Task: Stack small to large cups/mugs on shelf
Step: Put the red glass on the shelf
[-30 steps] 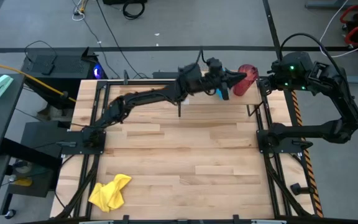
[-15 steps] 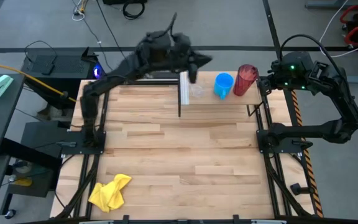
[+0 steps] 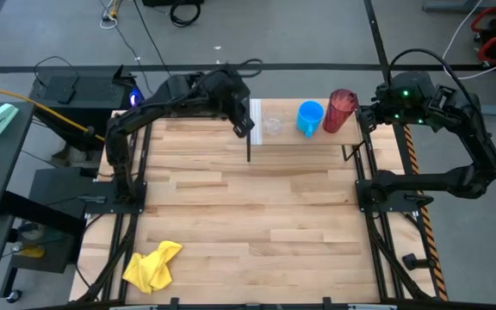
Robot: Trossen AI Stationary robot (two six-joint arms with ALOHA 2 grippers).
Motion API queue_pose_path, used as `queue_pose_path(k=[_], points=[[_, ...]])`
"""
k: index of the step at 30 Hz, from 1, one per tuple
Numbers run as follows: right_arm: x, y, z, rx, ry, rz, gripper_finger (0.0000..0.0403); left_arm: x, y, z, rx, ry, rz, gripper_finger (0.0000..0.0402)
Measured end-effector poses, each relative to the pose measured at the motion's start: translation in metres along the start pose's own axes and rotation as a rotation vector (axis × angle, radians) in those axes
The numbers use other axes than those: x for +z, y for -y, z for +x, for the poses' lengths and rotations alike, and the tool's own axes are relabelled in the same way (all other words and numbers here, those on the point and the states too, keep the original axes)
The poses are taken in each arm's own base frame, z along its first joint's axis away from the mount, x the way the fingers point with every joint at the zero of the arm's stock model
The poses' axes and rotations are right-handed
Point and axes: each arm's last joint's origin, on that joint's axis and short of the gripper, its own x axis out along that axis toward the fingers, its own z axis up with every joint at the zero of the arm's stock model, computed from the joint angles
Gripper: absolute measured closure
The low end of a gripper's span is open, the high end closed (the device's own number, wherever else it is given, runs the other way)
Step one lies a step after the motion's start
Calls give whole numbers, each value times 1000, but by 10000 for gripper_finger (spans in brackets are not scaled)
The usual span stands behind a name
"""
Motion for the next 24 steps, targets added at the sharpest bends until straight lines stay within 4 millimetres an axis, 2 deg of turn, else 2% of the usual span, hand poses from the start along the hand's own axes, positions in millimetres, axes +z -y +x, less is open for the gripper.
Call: queue_pose_path(k=[4, 9, 12, 15, 18, 21, 24], points=[[0, 0, 0, 1, 1, 0, 391, -10, 1, -9, 36, -10, 0, 390], [-1, 1, -2, 2, 5, 2, 389, -36, -5, -27, 79, 24, -61, 394], [-1, 1, -2, 2, 5, 1, 390, -50, -5, -39, 20, 193, -110, 384], [-1, 1, -2, 2, 5, 1, 391, -57, 0, -38, -99, 421, -151, 376], [-1, 1, -2, 3, 5, 1, 390, -50, 6, -35, -279, 658, -161, 377], [-1, 1, -2, 2, 5, 1, 389, -35, 8, -30, -351, 839, -152, 386], [-1, 1, -2, 3, 6, 2, 389, -18, 9, -3, -396, 868, -157, 392]])
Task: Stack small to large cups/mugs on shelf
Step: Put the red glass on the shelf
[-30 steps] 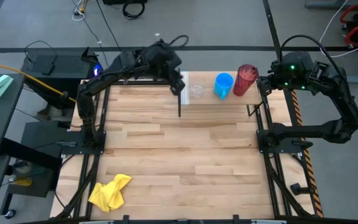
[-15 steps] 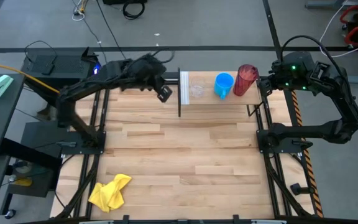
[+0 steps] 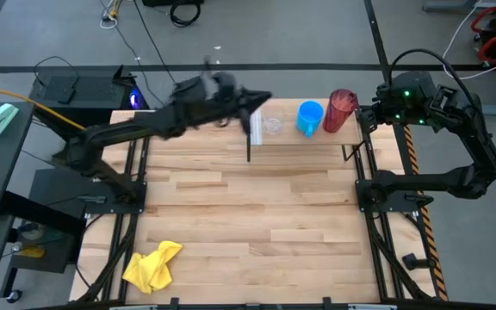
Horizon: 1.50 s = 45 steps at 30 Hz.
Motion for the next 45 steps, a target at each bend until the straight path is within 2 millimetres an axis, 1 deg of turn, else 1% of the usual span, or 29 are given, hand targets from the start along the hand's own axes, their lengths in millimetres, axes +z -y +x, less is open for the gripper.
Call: queue_pose_path(k=[3, 5, 6, 8, 10, 12, 15, 16, 18, 19, 22, 25, 30, 32, 35, 36, 40, 45], points=[[0, 0, 0, 1, 0, 0, 389, -12, -9, 39, -71, -45, -44, 390], [0, 0, 0, 1, 0, 0, 389, -15, -11, 62, -115, -54, -45, 385], [0, 0, 0, 1, 1, 3, 389, -15, -13, 71, -121, -56, -44, 382], [0, 0, 0, 8, -1, 4, 389, -8, -13, 87, -136, -13, -36, 381], [0, 0, -1, 14, -2, 4, 389, 0, -11, 101, -155, 40, -10, 383], [-1, 0, -1, 15, -2, 4, 389, 2, -9, 117, -188, 77, 0, 388], [0, 0, -1, 15, -2, 4, 389, -7, -8, 140, -228, 93, -6, 392], [-1, 0, -1, 16, -1, 4, 389, -14, -10, 147, -238, 92, -19, 392], [-1, 0, -2, 16, 1, 5, 389, -26, -16, 152, -255, 121, -60, 389], [-2, 1, -2, 16, 2, 5, 389, -32, -20, 153, -250, 103, -85, 386], [-3, 2, -4, 18, 8, 7, 389, -47, -34, 156, -180, 62, -100, 381], [-4, 2, -6, 18, 11, 7, 389, -61, -43, 157, -129, 23, -103, 381], [-4, 3, -6, 16, 13, 4, 389, -72, -46, 161, -120, 5, -119, 392], [-4, 2, -6, 16, 12, 4, 389, -83, -45, 165, -117, 13, -115, 393], [-4, 2, -6, 16, 13, 4, 389, -95, -48, 168, -102, -18, -130, 388], [-4, 3, -6, 16, 13, 4, 389, -97, -48, 170, -103, -1, -131, 385], [-4, 2, -6, 17, 13, 4, 389, -104, -50, 172, -82, -27, -140, 377], [-4, 2, -6, 16, 12, 1, 389, -110, -55, 173, -56, -42, -127, 379]])
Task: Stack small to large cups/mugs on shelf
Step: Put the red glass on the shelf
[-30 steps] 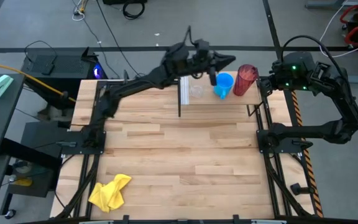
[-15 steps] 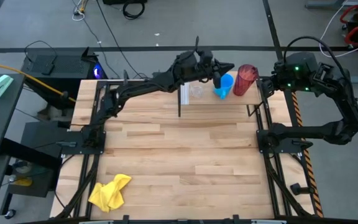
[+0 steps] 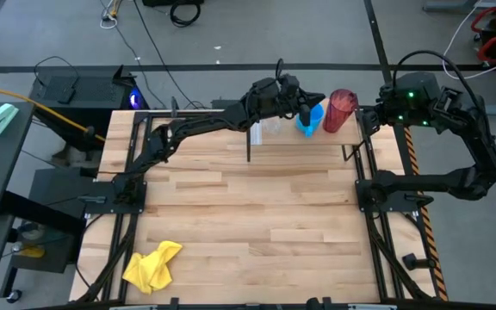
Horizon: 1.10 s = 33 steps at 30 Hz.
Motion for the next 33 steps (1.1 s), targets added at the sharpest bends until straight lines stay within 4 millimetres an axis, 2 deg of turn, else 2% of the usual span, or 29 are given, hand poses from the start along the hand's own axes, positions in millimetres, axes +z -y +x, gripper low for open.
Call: queue_pose_path(k=[7, 15, 23, 28, 33], points=[[6, -4, 10, -12, -30, -42, 392, -15, -8, 4, 24, -39, 7, 391], [17, -12, 28, -39, -71, -97, 393, -33, -17, 8, 43, -93, -28, 383], [27, -9, 45, -105, -103, -61, 390, -35, -18, 9, 41, -95, -28, 392], [31, -12, 55, -89, -140, -84, 390, -35, -18, 9, 42, -96, -29, 382], [33, -13, 58, -85, -143, -79, 394, -34, -21, 9, 46, -98, -29, 381]])
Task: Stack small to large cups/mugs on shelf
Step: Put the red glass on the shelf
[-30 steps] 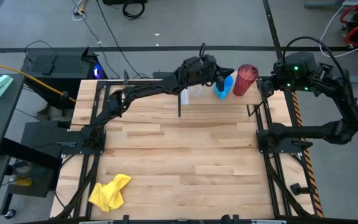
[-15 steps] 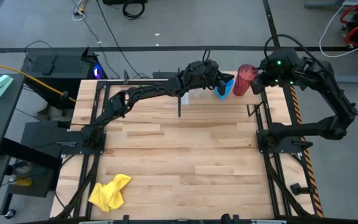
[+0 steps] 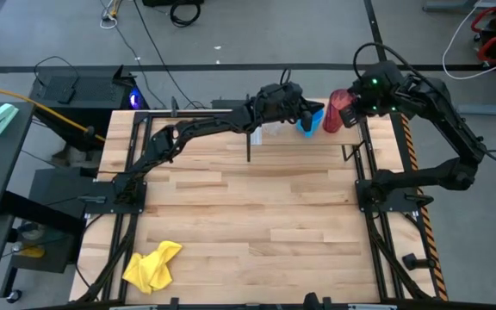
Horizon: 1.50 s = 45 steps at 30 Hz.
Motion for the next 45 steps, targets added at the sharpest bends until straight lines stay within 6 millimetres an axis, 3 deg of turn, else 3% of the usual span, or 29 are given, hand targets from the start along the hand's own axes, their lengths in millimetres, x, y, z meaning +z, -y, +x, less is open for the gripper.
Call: queue_pose_path(k=[12, 31, 39, 45], points=[[5, -2, 6, -4, -7, -4, 392, 7, -16, -2, 30, 15, -18, 382], [19, 24, 26, -127, -62, 44, 392, 7, -13, -2, -3, 5, -18, 388], [29, 25, 45, -140, -118, 26, 392, 5, -10, -1, -10, 2, -17, 385], [30, 26, 47, -208, -114, 13, 394, 5, -10, -1, -10, 1, -17, 385]])
